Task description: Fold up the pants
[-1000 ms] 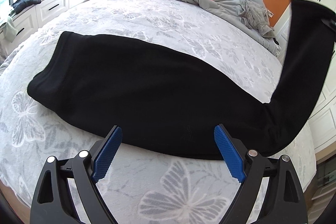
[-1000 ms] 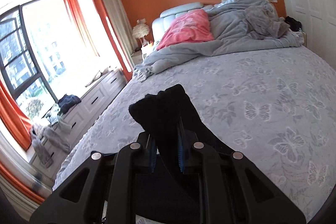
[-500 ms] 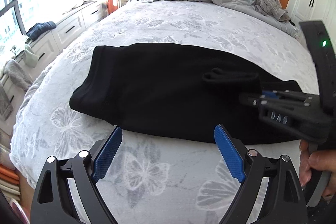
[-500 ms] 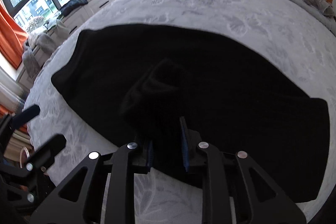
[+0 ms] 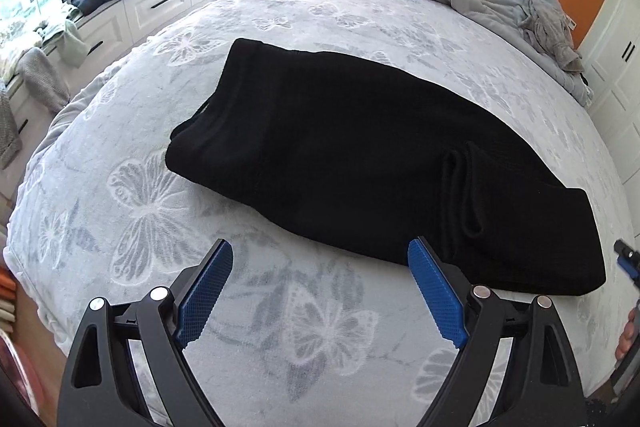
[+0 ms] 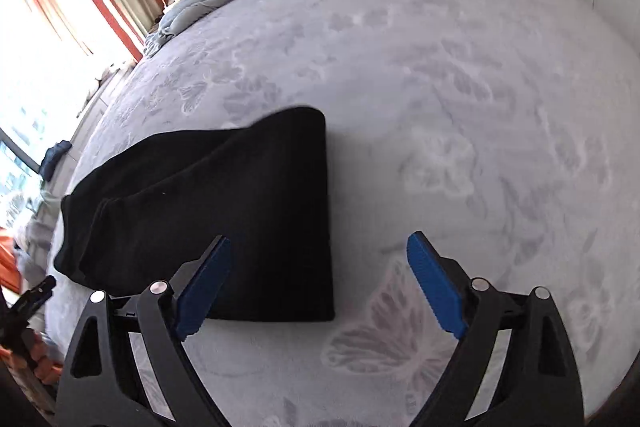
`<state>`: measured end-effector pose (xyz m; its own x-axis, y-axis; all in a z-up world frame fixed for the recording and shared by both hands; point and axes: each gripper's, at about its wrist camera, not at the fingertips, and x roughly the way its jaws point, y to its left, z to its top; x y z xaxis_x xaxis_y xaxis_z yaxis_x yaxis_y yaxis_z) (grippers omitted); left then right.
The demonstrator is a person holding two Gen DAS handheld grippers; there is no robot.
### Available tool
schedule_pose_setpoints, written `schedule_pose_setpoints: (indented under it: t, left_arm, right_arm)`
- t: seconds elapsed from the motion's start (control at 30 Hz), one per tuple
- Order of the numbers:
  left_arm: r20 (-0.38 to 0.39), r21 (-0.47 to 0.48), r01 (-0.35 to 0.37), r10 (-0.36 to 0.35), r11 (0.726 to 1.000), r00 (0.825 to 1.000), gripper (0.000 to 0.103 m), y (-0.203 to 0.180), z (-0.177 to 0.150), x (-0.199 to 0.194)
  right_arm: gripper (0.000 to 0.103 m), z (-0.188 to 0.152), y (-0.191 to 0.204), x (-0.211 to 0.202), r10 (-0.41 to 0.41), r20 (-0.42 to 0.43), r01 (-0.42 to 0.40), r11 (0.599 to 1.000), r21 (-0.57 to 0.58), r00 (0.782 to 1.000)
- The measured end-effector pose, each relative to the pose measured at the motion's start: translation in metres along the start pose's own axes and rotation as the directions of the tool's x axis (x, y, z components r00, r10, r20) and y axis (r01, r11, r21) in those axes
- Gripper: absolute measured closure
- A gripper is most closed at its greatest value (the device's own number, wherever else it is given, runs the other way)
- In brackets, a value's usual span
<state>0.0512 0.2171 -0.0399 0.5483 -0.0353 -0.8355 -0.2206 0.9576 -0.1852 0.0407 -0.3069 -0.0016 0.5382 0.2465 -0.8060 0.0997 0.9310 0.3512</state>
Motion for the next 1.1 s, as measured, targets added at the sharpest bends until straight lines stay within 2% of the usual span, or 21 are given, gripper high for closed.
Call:
schedule_pose_setpoints:
  t: [0.13, 0.2, 0.3, 0.37, 0.43, 0.53, 0.57, 0.6, 0.63, 0.67, 0.7, 0.73, 0.8, 0.87, 0.9, 0.97, 1.03, 1.1]
  left_arm:
    - [-0.007, -0.037, 0.066, -0.067, 0.997, 0.998, 0.016, 0.004, 0.011, 0.005]
    - [0.024, -0.136, 0.089, -0.086, 0.987, 0.996, 0.016, 0.024, 0.021, 0.004]
    - [0.063, -0.361, 0.090, -0.072, 0.928, 0.995, 0.016, 0.070, 0.033, 0.007]
    - [0.029, -0.444, 0.079, -0.074, 0.892, 0.997, 0.016, 0.089, 0.039, 0.019]
    - [-0.043, -0.481, 0.045, -0.075, 0.876, 0.996, 0.016, 0.099, 0.043, 0.043]
    - [-0.124, -0.519, 0.067, -0.153, 0.852, 0.980, 0.016, 0.103, 0.045, 0.080]
    - [-0.101, -0.520, 0.066, -0.137, 0.852, 0.985, 0.012, 0.102, 0.048, 0.080]
    - [-0.058, -0.513, 0.087, -0.135, 0.854, 0.989, 0.015, 0.099, 0.052, 0.078]
    - [-0.017, -0.488, 0.120, -0.147, 0.865, 0.989, 0.026, 0.098, 0.059, 0.077]
    - [-0.011, -0.471, 0.109, -0.129, 0.875, 0.992, 0.057, 0.096, 0.064, 0.079]
    - [-0.015, -0.471, 0.090, -0.110, 0.877, 0.994, 0.086, 0.098, 0.067, 0.083]
    - [-0.018, -0.487, 0.100, -0.125, 0.867, 0.992, 0.089, 0.103, 0.070, 0.085]
    - [0.007, -0.552, 0.160, -0.187, 0.818, 0.982, 0.094, 0.111, 0.075, 0.078]
    - [0.060, -0.554, 0.234, -0.242, 0.799, 0.968, 0.094, 0.111, 0.084, 0.052]
    - [0.075, -0.532, 0.261, -0.263, 0.806, 0.962, 0.094, 0.106, 0.089, 0.035]
    - [0.059, -0.454, 0.284, -0.290, 0.844, 0.955, 0.094, 0.087, 0.094, -0.001]
    - [0.031, -0.379, 0.282, -0.292, 0.881, 0.956, 0.094, 0.067, 0.084, -0.032]
    - [-0.024, -0.328, 0.276, -0.301, 0.903, 0.953, 0.094, 0.050, 0.059, -0.044]
  right_arm:
    - [0.016, -0.011, -0.010, 0.024, 0.135, -0.081, -0.129, 0.989, 0.071, 0.988]
    - [0.016, -0.014, -0.001, 0.032, 0.194, -0.098, -0.188, 0.980, 0.060, 0.976]
    - [0.015, -0.022, 0.007, 0.050, 0.200, -0.142, -0.191, 0.979, 0.069, 0.969]
    - [0.015, -0.021, 0.014, 0.054, 0.198, -0.127, -0.191, 0.980, 0.063, 0.972]
    - [0.015, -0.018, 0.017, 0.057, 0.201, -0.116, -0.194, 0.978, 0.072, 0.973]
    - [0.016, -0.013, 0.020, 0.065, 0.202, -0.074, -0.194, 0.976, 0.100, 0.977]
    - [0.031, -0.013, 0.021, 0.065, 0.196, -0.056, -0.190, 0.976, 0.104, 0.979]
    - [0.047, -0.013, 0.021, 0.065, 0.183, -0.043, -0.178, 0.979, 0.098, 0.982]
    - [0.057, -0.012, 0.021, 0.066, 0.178, -0.034, -0.174, 0.980, 0.097, 0.984]
    - [0.074, -0.009, 0.017, 0.064, 0.194, -0.031, -0.190, 0.976, 0.103, 0.981]
    - [0.078, -0.006, 0.017, 0.063, 0.212, -0.025, -0.208, 0.972, 0.111, 0.977]
    - [0.080, -0.004, 0.016, 0.058, 0.227, -0.013, -0.224, 0.968, 0.112, 0.974]
    - [0.082, 0.008, 0.019, 0.040, 0.272, 0.015, -0.273, 0.957, 0.101, 0.962]
    - [0.083, 0.020, 0.020, 0.011, 0.329, 0.041, -0.332, 0.938, 0.100, 0.943]
    - [0.083, 0.024, 0.021, -0.007, 0.345, 0.045, -0.347, 0.935, 0.076, 0.938]
    - [0.083, 0.026, 0.016, -0.041, 0.322, 0.057, -0.324, 0.946, 0.017, 0.945]
    - [0.083, 0.021, -0.004, -0.068, 0.270, 0.052, -0.270, 0.963, -0.009, 0.961]
    - [0.081, 0.006, -0.041, -0.073, 0.209, 0.005, -0.209, 0.978, 0.023, 0.978]
